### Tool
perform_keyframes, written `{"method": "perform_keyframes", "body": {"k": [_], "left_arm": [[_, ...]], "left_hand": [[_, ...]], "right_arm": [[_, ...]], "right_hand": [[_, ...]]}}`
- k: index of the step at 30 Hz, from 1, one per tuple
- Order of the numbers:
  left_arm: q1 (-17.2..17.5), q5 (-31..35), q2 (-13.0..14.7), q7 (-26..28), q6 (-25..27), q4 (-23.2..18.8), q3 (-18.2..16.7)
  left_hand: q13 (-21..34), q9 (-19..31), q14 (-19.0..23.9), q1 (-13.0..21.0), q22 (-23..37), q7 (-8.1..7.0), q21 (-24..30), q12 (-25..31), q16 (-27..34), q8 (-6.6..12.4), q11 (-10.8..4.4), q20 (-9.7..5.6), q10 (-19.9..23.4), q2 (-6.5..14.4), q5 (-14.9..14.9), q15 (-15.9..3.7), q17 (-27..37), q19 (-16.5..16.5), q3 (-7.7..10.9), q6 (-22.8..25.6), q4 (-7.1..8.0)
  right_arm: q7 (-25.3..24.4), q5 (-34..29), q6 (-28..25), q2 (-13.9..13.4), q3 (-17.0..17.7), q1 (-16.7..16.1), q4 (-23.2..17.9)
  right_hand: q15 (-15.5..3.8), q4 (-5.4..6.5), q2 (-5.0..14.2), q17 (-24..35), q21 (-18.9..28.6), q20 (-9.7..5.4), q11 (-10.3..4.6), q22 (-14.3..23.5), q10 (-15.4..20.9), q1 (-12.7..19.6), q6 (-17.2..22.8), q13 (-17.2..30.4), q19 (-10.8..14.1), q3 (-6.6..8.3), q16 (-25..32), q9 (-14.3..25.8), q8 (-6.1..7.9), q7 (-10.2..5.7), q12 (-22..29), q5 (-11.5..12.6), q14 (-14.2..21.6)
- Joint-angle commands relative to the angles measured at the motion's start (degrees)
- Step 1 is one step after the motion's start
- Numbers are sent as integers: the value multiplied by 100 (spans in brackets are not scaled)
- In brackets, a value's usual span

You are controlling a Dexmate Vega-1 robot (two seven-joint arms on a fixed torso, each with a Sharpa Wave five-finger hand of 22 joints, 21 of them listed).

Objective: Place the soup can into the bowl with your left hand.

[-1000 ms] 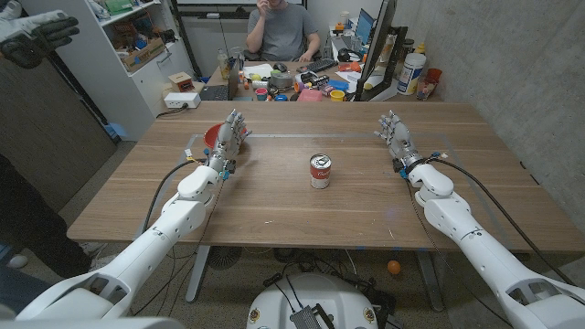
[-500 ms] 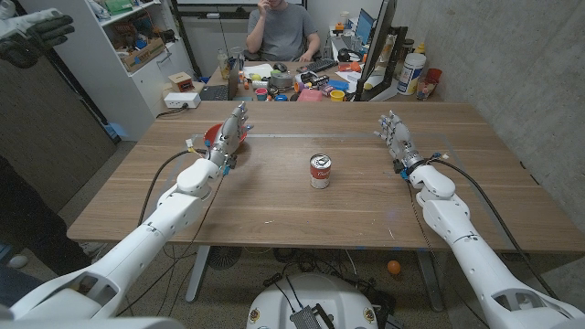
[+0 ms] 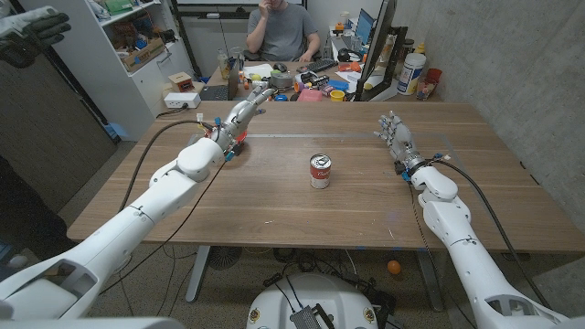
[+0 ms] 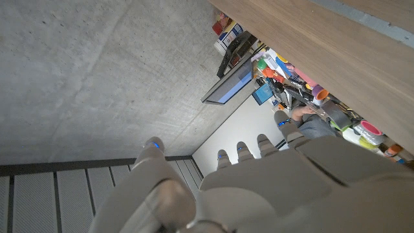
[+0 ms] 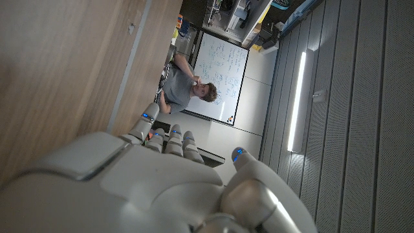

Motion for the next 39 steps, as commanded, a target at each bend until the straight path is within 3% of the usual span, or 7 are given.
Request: {"method": "perform_keyframes", "body": {"k": [1,18,39], "left_arm": [[-347,1041,395,-446,434,-905,211],[-917,2190,300,-1077,504,-1425,416],[-1651,3160,217,-2365,337,-1743,784]], "left_hand": [[18,21,-231,141,30,-43,-55,-29,-27,-22,81,88,-625,-38,-34,65,34,-334,-8,-918,-86],[28,32,-367,524,39,-46,-131,-8,-33,6,190,150,-755,-214,12,146,43,-247,-50,-1072,-339],[40,45,-564,1047,56,-48,-301,19,-7,44,313,241,-934,-293,130,232,59,-332,-76,-1161,-589]], "right_arm": [[226,-191,54,176,247,-61,-68],[392,-197,279,262,383,45,217],[423,-190,418,310,450,161,454]], "right_hand": [[29,-6,566,27,-26,-172,36,12,38,7,4,28,-435,25,36,18,46,28,33,53,-6],[34,-9,563,23,-63,-155,45,13,52,13,19,27,-416,26,32,18,49,30,35,58,6],[42,-10,558,21,-113,-146,53,14,74,15,49,27,-392,26,26,18,54,28,39,62,15]]}}
